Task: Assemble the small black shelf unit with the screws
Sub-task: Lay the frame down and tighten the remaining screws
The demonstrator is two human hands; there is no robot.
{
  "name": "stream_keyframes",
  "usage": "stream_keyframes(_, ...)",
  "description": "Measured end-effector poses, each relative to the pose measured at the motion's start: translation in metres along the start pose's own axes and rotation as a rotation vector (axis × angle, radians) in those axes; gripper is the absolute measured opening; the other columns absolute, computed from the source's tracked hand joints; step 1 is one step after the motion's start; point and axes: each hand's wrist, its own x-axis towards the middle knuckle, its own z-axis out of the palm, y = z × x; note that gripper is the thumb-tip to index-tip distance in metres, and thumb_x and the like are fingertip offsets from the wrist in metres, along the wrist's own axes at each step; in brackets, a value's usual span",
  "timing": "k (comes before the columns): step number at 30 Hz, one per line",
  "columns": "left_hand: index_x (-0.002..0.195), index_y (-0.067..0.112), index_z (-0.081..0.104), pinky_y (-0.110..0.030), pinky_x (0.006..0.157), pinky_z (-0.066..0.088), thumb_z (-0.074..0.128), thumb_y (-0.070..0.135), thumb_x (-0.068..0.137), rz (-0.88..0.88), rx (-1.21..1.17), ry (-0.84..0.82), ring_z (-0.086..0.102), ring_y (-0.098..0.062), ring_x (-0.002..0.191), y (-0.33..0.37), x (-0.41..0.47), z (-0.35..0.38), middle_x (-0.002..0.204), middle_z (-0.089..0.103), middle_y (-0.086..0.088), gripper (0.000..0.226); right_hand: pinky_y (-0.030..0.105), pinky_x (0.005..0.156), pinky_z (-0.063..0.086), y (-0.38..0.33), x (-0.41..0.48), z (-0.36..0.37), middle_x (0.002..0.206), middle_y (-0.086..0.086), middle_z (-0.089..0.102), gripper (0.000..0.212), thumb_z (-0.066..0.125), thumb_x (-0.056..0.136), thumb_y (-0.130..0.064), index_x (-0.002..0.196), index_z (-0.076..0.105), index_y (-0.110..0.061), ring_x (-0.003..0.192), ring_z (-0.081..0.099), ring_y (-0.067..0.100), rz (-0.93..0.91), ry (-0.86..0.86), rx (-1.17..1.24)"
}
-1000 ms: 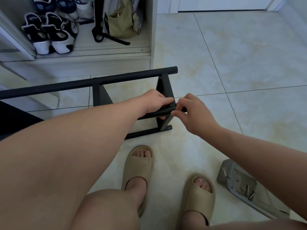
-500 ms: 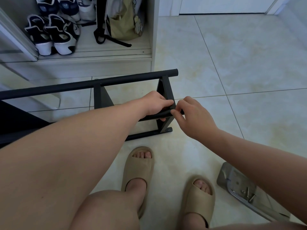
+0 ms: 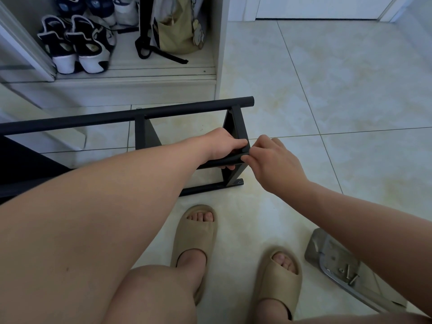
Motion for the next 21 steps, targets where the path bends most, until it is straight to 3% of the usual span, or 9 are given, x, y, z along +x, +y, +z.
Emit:
stream_keyframes(4, 0.084, 0.006, 0.071, -0.025, 0.054, 0.052, 0.052, 0.041, 0.100, -0.012, 0.022, -0.019, 0.064, -0.026, 0.060, -0.0003, -0.0004, 0.0002, 0.063, 0.071, -0.012, 0.042, 0.035, 0.073, 0.042, 0.0001, 0.0001, -0.0012, 0.109, 0.000, 0.055, 0.040, 0.048, 0.105, -0.041, 0.088, 0.069, -0.012, 0.103, 0.046, 0.022, 0.019, -0.071, 0.065)
stream_keyframes(6, 0.084, 0.006, 0.072, -0.031, 0.065, 0.053, 0.051, 0.041, 0.101, -0.007, 0.035, -0.029, 0.065, -0.028, 0.067, -0.0021, -0.0004, 0.0002, 0.070, 0.073, -0.016, 0.045, 0.033, 0.072, 0.041, 0.0003, -0.0025, -0.0024, 0.108, -0.003, 0.054, 0.035, 0.053, 0.103, -0.041, 0.078, 0.059, -0.017, 0.100, 0.044, 0.017, 0.021, -0.076, 0.119)
stream_keyframes(9, 0.084, 0.005, 0.073, -0.034, 0.071, 0.054, 0.052, 0.040, 0.100, 0.014, 0.040, -0.002, 0.067, -0.029, 0.070, -0.0048, 0.0012, 0.0012, 0.075, 0.075, -0.018, 0.044, 0.031, 0.069, 0.038, 0.0017, -0.0049, -0.0028, 0.110, -0.005, 0.054, 0.028, 0.058, 0.101, -0.037, 0.080, 0.050, -0.020, 0.098, 0.041, 0.013, 0.015, -0.090, 0.140)
stream_keyframes(16, 0.091, 0.000, 0.074, -0.034, 0.070, 0.054, 0.055, 0.036, 0.098, 0.015, 0.021, 0.002, 0.069, -0.030, 0.071, -0.0086, 0.0022, 0.0009, 0.075, 0.075, -0.017, 0.041, 0.031, 0.070, 0.036, 0.0033, -0.0068, -0.0013, 0.108, -0.009, 0.051, 0.029, 0.057, 0.101, -0.040, 0.078, 0.051, -0.022, 0.097, 0.042, 0.013, 0.019, -0.092, 0.200)
stream_keyframes(21, 0.094, 0.002, 0.072, -0.025, 0.053, 0.049, 0.059, 0.041, 0.094, 0.006, 0.038, 0.009, 0.067, -0.022, 0.057, -0.0059, 0.0001, 0.0036, 0.069, 0.074, -0.013, 0.041, 0.027, 0.065, 0.037, 0.0088, 0.0013, 0.0009, 0.089, -0.004, 0.054, 0.027, 0.072, 0.091, -0.032, 0.082, 0.049, -0.020, 0.078, 0.048, 0.015, 0.121, -0.102, 0.451)
